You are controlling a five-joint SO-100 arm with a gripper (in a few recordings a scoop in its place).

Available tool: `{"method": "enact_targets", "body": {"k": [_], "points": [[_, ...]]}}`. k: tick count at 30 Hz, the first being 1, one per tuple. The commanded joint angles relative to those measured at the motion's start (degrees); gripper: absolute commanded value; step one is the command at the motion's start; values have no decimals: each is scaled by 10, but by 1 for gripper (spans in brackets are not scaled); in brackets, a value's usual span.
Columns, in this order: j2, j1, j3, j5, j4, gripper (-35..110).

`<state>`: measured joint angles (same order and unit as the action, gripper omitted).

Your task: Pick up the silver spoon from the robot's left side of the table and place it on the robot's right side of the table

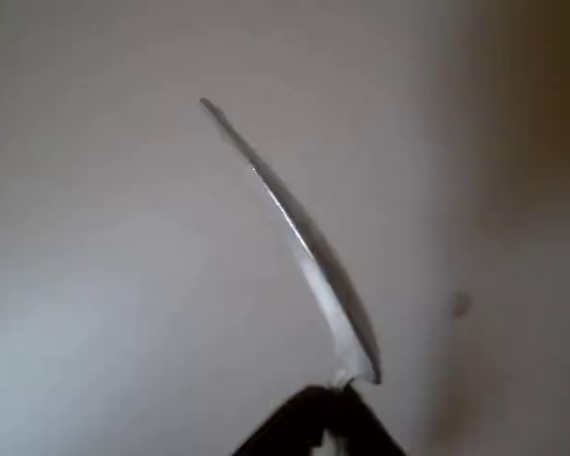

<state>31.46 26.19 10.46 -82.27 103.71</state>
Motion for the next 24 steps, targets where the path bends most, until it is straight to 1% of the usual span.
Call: {"method": "enact_targets", "body": {"k": [1,6,24], "points": [[-16,48,-40,-28,-3,-2],[-97,81,-134,-49,8,-2],[-148,121,-132,-66,22,-2]]}}
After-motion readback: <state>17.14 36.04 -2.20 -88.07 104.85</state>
